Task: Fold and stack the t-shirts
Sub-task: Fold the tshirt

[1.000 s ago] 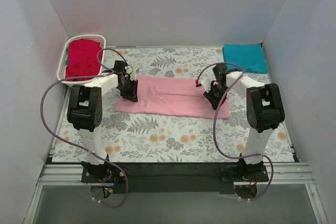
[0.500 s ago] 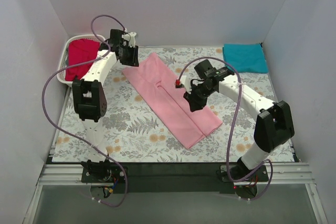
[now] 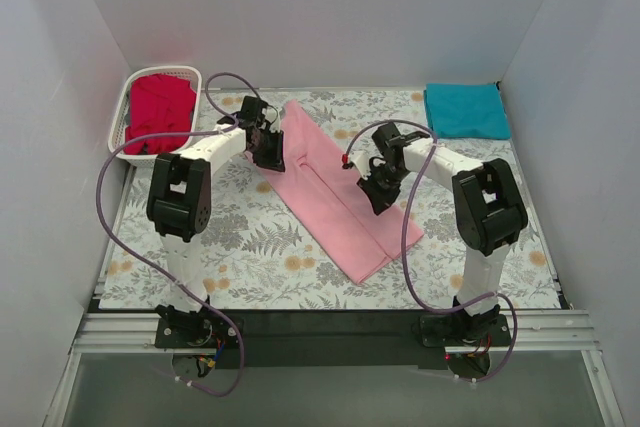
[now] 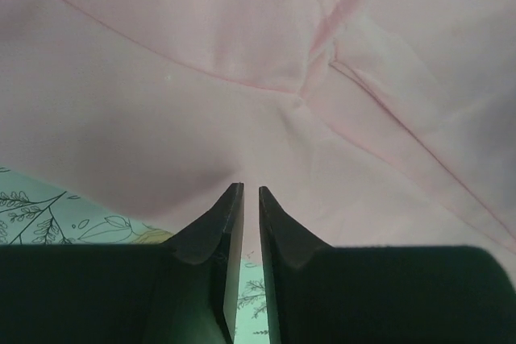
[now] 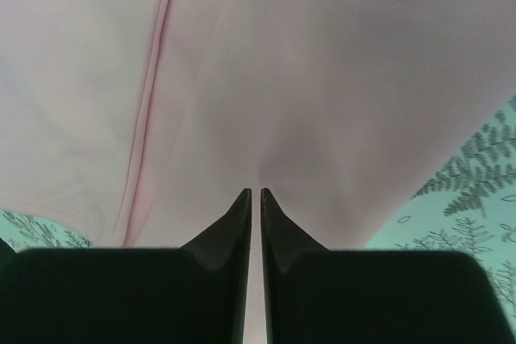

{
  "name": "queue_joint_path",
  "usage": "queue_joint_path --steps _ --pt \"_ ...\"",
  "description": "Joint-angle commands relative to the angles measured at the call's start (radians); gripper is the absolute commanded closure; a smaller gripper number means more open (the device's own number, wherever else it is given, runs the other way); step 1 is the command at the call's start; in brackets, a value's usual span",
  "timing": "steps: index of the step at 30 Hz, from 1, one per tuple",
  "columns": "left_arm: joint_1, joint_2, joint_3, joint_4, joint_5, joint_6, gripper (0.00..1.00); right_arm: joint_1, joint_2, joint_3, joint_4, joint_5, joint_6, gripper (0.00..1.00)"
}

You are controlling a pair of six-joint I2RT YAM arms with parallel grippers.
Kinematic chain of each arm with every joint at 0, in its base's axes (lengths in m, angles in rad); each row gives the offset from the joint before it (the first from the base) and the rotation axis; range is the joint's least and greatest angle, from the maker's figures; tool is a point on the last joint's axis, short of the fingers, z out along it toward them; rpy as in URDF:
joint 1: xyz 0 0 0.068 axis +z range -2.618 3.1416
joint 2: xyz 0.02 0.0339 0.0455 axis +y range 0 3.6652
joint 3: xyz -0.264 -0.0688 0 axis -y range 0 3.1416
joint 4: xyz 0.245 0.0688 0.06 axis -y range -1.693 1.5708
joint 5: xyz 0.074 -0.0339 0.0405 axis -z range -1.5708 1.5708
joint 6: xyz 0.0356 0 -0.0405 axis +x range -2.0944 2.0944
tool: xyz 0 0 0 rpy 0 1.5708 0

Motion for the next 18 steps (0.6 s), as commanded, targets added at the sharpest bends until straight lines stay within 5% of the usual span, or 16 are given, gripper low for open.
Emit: queue_joint_path --steps 1,6,12,18 --pt "0.006 0.010 0.022 0.034 -0.058 -0.038 0.88 0.012 -0.009 -0.066 0.039 -0.025 0.040 0.88" --pt "0.005 0.131 0.112 0.004 -0.072 0.006 0.90 0.099 -0.021 -0.211 0.068 -0.129 0.083 0.95" --pt "-0.043 0.312 0.356 -0.061 -0.046 0.078 0.91 0.267 -0.036 -0.220 0.060 -0.424 0.096 0.85" --pt "-0.035 0.308 0.533 -0.070 -0.002 0.092 0.89 0.158 -0.113 -0.064 0.057 -0.501 0.143 0.84"
